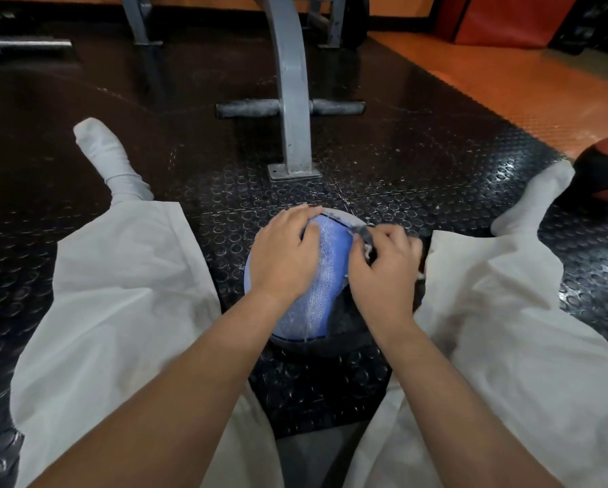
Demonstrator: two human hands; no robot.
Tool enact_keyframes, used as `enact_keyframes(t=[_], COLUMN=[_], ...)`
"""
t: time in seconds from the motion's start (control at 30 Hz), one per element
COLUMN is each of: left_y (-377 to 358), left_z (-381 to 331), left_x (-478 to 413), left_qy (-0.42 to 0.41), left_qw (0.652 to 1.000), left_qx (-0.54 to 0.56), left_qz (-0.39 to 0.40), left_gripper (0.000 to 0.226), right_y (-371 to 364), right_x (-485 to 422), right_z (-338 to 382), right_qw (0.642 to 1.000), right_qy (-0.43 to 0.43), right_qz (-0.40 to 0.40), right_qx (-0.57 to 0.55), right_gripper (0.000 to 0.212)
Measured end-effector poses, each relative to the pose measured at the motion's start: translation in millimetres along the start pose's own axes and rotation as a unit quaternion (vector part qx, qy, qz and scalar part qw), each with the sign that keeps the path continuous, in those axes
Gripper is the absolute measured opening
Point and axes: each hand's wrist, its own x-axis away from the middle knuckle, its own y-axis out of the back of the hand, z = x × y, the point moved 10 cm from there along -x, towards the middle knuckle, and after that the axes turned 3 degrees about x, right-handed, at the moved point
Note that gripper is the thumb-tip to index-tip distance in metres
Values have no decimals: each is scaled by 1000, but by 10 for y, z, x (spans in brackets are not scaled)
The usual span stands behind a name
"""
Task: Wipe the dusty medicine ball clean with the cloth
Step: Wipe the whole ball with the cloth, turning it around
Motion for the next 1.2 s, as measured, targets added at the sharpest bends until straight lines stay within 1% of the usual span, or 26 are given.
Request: enact_keyframes(t=[0.1,0.17,0.23,0.33,0.4,0.5,0.6,0.7,0.8,0.9,1.0,1.07,1.13,1.2], left_y=[-7,1,26,18,-2,-20,-28,-39,-11,-1,-23,-49,-59,-62], left_z=[-20,-14,21,62,44,-13,-27,10,100,204,229,207,194,194], left_x=[10,-7,-48,-110,-120,-82,-73,-123,-217,-296,-332,-328,-329,-340], left_qy=[-11,-3,24,57,56,32,20,37,81,110,111,100,94,92], left_qw=[1000,1000,999,998,998,999,1000,999,997,994,994,995,996,996], left_qx=[-2,3,19,24,25,13,-7,-19,-14,7,21,13,5,-4], left_qz=[-6,-11,-14,-3,4,1,-15,-15,-12,-6,7,11,8,7], left_gripper=[39,40,40,40,39,39,38,38,38,39,40,39,39,39], right_y=[-145,-254,-291,-209,-126,-58,-171,-339,-381,-277,-238,-240,-323,-495], right_x=[-158,-220,-245,-174,-81,-69,-267,-450,-386,-113,23,-92,-298,-494], right_z=[267,366,385,353,319,278,302,362,395,435,421,443,473,483], right_qw=[995,988,985,988,989,990,987,979,981,986,984,985,985,976], right_qy=[67,87,92,100,103,87,78,83,93,136,164,153,117,87], right_qz=[46,79,92,78,73,91,117,136,119,64,44,46,82,150], right_qx=[62,102,109,91,73,55,82,124,121,73,60,69,99,130], right_gripper=[22,21,22,16,13,14,17,21,24,24,26,22,21,25])
